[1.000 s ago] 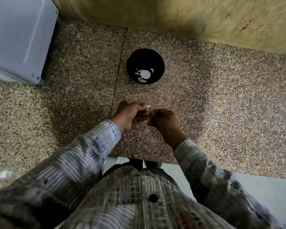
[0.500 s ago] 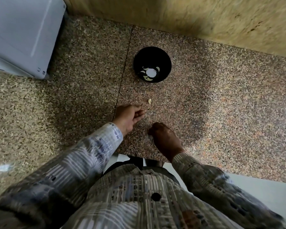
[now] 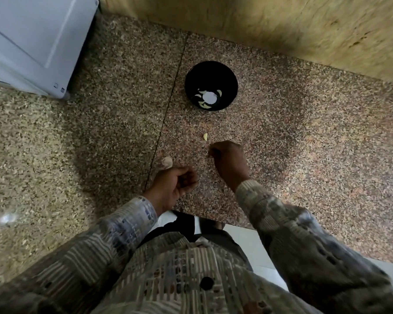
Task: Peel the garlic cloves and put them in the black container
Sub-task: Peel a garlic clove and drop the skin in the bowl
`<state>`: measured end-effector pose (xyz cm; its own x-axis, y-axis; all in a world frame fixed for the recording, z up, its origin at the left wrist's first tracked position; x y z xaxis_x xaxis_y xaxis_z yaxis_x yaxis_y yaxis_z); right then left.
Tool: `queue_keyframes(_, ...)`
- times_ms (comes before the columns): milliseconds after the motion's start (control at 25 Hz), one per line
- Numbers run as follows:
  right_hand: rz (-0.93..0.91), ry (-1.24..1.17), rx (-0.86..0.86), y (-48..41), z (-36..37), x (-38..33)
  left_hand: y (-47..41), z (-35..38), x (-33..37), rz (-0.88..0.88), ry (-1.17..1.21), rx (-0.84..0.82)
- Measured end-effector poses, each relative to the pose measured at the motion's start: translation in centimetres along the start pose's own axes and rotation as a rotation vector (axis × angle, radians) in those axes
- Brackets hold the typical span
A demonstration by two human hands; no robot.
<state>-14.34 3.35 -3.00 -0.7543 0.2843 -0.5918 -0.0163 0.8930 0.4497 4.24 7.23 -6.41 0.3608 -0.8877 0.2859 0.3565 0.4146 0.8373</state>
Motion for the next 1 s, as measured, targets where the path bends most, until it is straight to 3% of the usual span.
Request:
queue_keyframes(240, -0.204, 0.441, -0.025, -0.7, 1.9, -0.9, 0.2, 0.2, -1.8, 0.015, 0.028, -0.013)
queue_keyframes(360, -0.294, 0.493, -0.025, 2.4, 2.8, 0.0, 0.3, 0.0, -1.8, 0.032, -0.005, -0.005)
queue_keyframes(440, -0.246, 0.434, -0.065, 3.7, 3.3, 1.9, 0.7, 0.3, -1.1, 0.076, -0.066, -0.001)
queue_keyframes(480, -0.146, 0.28, -0.064, 4.2, 3.0, 3.0, 0.7, 0.4, -0.7, 0.1, -0.108, 0.002)
queue_keyframes(560, 0.2, -0.497, -0.055, 4.9, 2.3, 5.1, 0.7, 0.5, 0.2, 0.171, -0.27, 0.024)
queue_keyframes(640, 0.35, -1.286, -0.039, 6.1, 2.5, 5.2, 0.6, 0.0, 1.7, 0.379, -0.835, 0.146)
queue_keyframes(680, 0.364, -1.45, -0.041, 6.6, 2.5, 5.1, 0.6, 0.1, 2.4, 0.51, -1.218, 0.234)
queue_keyframes(720, 0.366, -1.537, -0.06, 7.0, 2.6, 5.0, 0.9, 0.4, 2.7, 0.627, -1.531, 0.299)
queue_keyframes(800, 0.326, -1.638, -0.107, 7.5, 2.8, 4.2, 0.6, 0.6, 2.6, 0.705, -1.852, 0.33)
queue_keyframes(1000, 0.31, -1.816, -0.085, 8.2, 3.9, 2.9, -0.2, 0.9, 2.2, 0.65, -1.986, 0.286)
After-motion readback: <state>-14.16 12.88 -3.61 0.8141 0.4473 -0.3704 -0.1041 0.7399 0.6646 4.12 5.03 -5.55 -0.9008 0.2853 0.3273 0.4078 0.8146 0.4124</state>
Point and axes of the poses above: each hand's wrist, its own y-axis away from the middle knuckle, its own z-axis out of the palm, x = y × z, the point moved 4 cm from there along -y, towards the middle knuckle, and after that the axes turned 12 degrees about -x, right-handed, at the moved point
